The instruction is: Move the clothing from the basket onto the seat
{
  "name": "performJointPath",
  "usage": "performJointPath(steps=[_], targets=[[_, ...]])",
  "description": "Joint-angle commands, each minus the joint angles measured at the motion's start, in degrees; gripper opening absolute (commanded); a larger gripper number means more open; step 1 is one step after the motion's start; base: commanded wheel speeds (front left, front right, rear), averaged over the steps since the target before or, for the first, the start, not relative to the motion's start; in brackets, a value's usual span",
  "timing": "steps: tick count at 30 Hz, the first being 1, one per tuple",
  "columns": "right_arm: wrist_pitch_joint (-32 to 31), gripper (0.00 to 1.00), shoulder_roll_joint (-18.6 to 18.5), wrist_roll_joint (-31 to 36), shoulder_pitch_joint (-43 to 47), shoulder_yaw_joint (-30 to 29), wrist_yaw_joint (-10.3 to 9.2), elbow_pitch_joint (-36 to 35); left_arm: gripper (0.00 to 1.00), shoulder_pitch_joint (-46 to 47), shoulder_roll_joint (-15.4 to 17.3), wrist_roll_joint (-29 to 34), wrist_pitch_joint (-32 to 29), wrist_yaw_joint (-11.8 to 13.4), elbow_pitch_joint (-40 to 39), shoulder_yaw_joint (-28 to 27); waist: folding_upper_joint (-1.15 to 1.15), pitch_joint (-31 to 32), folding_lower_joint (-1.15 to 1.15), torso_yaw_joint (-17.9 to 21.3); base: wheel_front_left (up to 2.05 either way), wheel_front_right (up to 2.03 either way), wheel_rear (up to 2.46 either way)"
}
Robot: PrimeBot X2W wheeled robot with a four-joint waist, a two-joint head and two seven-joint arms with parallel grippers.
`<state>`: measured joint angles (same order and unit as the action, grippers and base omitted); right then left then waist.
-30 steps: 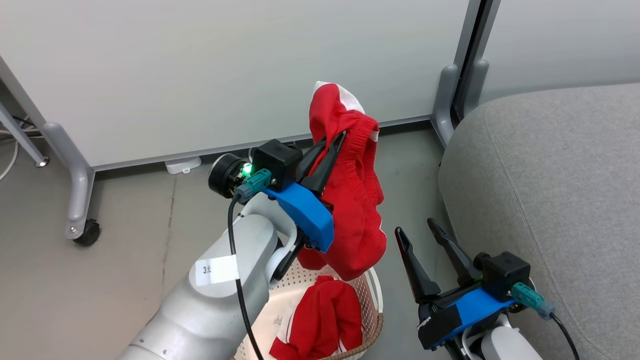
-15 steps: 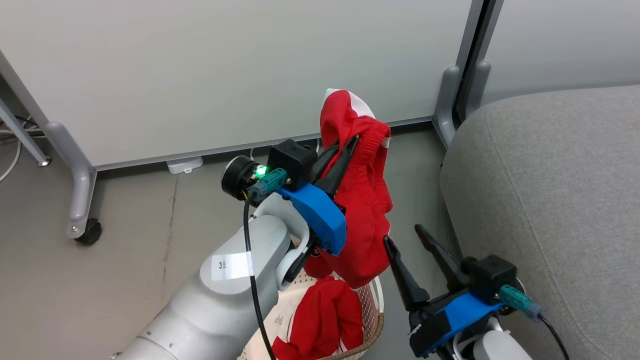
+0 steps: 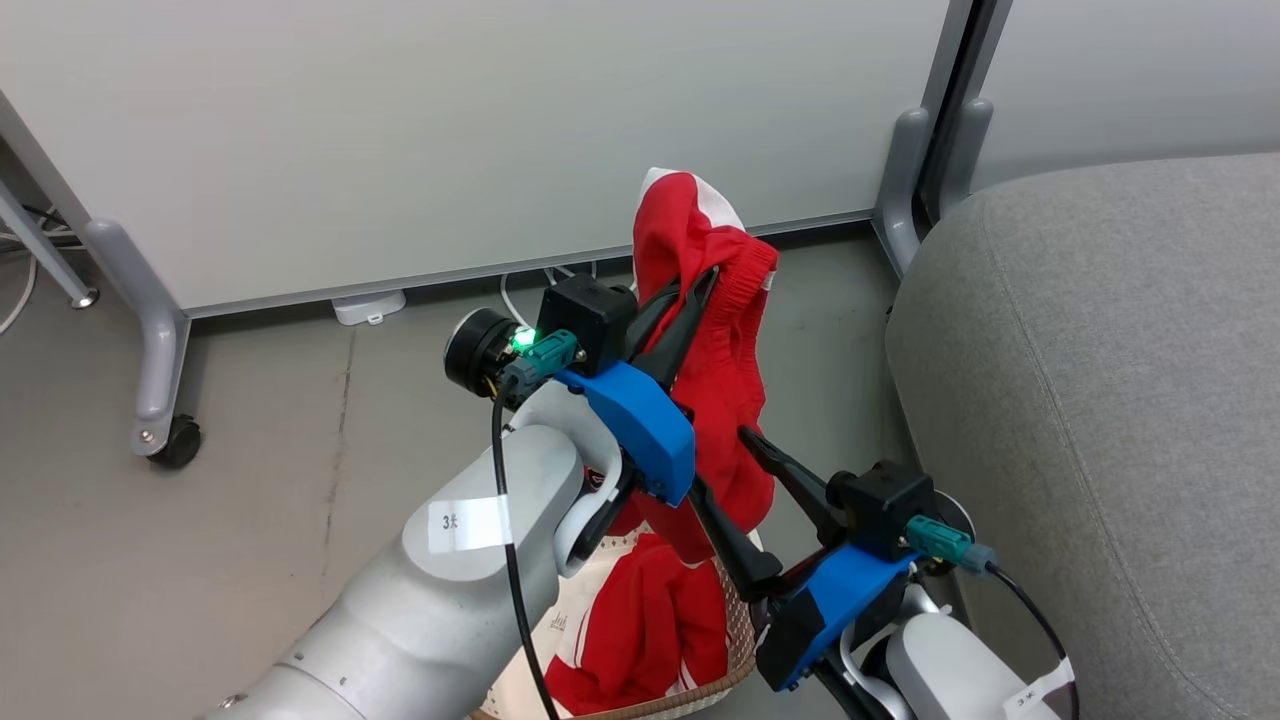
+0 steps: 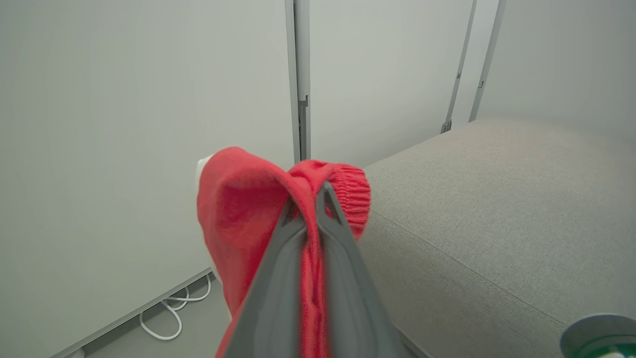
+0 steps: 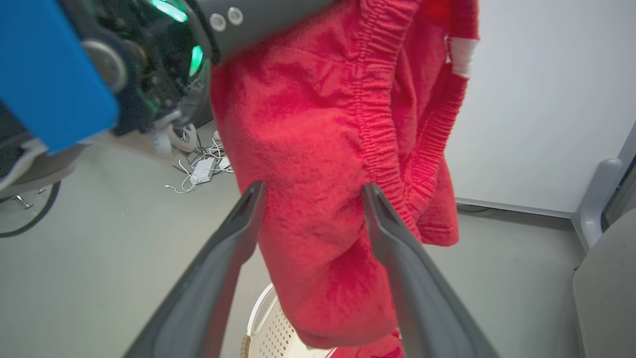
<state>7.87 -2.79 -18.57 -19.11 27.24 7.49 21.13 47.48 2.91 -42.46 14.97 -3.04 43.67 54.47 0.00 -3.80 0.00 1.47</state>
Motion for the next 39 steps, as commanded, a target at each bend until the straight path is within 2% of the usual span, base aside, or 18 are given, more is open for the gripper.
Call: performJointPath(steps=[1, 14, 30, 31, 32, 33, 39], targets=[[0.06, 1.0, -0.18, -0.02, -1.18, -0.03, 0.01, 0.53, 0.0, 0.97, -0.03, -0.39, 0.3, 0.14, -0.03, 0.17, 0.0, -0.05, 0.0, -0.06, 0.0, 0.0, 0.0], [1.62, 1.0, -0.17, 3.51, -8.15, 0.7, 0.01, 10.39, 0.0, 0.66, -0.01, -2.48, 0.31, 0.23, -1.24, 2.43, 0.0, 0.08, 0.0, -1.56, 0.0, 0.0, 0.0], [2.5, 1.0, -0.17, -4.97, -14.41, 6.9, 0.01, 20.22, 0.0, 0.85, -0.02, -5.98, 0.32, 0.76, -3.03, 6.39, 0.0, 0.55, 0.0, -2.84, 0.0, 0.0, 0.0], [2.47, 0.62, -0.17, -5.58, -14.63, 7.37, 0.01, 20.62, 0.0, 0.89, -0.02, -6.15, 0.32, 0.79, -3.01, 6.5, 0.0, 0.59, 0.0, -2.78, 0.0, 0.0, 0.0], [2.63, 0.08, -0.17, -6.14, -14.95, 7.75, 0.01, 21.01, 0.0, 0.92, -0.02, -6.33, 0.32, 0.78, -2.98, 6.58, 0.0, 0.64, 0.0, -2.72, 0.0, 0.0, 0.0], [2.78, 0.0, -0.17, -6.65, -15.25, 8.25, 0.01, 21.38, 0.0, 0.94, -0.02, -6.45, 0.32, 0.86, -3.01, 6.68, 0.0, 0.68, 0.0, -2.64, 0.0, 0.0, 0.0], [3.92, 0.0, -0.17, -8.45, -16.04, 10.07, 0.01, 23.31, 0.0, 1.05, -0.02, -6.85, 0.32, 0.93, -2.57, 7.03, 0.0, 0.95, 0.0, -2.25, 0.0, 0.0, 0.0]])
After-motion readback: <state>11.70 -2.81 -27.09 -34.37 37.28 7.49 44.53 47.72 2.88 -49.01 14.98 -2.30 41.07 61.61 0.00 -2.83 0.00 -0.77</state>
